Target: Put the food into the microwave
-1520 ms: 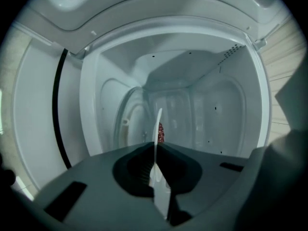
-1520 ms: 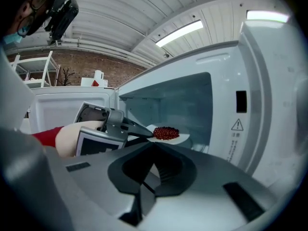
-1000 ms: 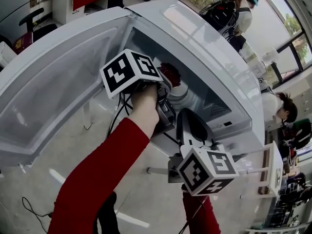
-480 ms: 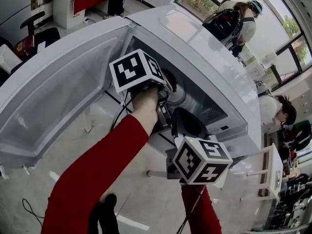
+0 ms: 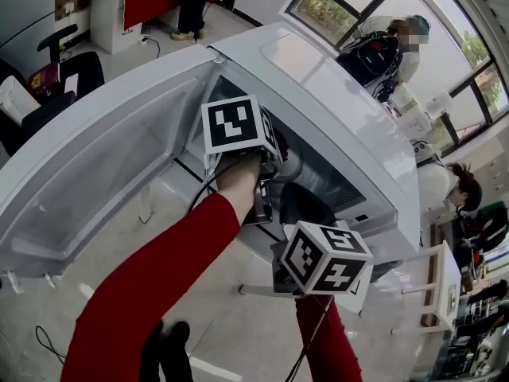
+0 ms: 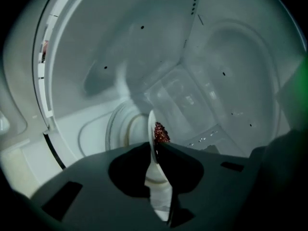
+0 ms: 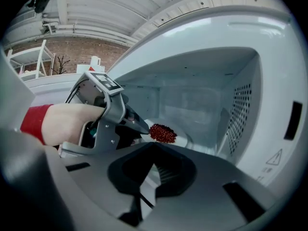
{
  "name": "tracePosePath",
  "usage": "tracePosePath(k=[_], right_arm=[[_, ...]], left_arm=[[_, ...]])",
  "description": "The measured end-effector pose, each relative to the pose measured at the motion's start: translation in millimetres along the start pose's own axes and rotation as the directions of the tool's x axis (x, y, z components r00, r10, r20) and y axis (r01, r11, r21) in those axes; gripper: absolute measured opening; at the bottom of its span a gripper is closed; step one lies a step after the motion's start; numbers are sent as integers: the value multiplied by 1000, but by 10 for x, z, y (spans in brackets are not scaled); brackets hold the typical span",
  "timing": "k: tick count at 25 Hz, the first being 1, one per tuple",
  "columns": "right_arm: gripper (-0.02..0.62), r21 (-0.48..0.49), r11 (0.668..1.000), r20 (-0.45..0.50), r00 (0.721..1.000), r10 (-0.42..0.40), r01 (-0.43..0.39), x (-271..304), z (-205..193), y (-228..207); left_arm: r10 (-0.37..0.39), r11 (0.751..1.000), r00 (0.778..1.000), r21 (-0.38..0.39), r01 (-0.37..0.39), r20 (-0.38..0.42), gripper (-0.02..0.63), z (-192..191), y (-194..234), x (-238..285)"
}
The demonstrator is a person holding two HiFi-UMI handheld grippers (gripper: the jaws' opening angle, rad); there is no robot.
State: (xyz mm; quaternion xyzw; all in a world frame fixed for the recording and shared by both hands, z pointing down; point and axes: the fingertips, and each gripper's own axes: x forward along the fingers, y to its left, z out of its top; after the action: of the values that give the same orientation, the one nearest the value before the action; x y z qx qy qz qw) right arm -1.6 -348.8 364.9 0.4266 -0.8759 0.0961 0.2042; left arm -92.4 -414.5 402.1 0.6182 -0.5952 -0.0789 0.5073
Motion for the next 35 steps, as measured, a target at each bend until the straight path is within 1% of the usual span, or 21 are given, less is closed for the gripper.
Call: tracePosePath(k=[2,6,9,12,16,19,21,26,32,35], right_arm=[[14,-7,1000,-2,1000,-3,3,2,6,-8],[14,-11,1000,-6,1000,-10,10,19,17,-10],[14,-15,1000,-8,1000,-11,11,22,23,-1],[14,-16,1000,-8,1000,-13,13,22,25,-3],[14,-21,1000,-7,1000,-16,15,1,31,-27],[14,-24,1000,-7,1000,-19,19,-13,30,-47],[14,-25,999,-8,1000,-21,21,-16,26,-57],[14,-29,999,-10,1000,-20,20,-8,16,-57],[14,-31,999,-15,1000,-18,18,5,-15,-49],[14,-32,999,-19,1000,-19,19,17,-34,-36]], left_arm=[[-1,999,1000,38,1,9,46,22,-10,2],[11,997,1000,82,-11,-8,54,10,20,-21],[21,990,1000,142,-20,-4,62,29,6,-33],[32,984,999,177,-31,-3,72,39,20,-44],[58,965,998,255,-57,2,87,34,21,-65],[54,951,999,306,-54,8,94,38,-35,-53],[57,943,998,327,-57,10,100,33,-35,-43],[67,935,998,347,-69,18,112,6,38,-29],[88,909,995,406,-97,39,120,-3,25,-6],[100,891,994,441,-110,46,125,7,21,1]])
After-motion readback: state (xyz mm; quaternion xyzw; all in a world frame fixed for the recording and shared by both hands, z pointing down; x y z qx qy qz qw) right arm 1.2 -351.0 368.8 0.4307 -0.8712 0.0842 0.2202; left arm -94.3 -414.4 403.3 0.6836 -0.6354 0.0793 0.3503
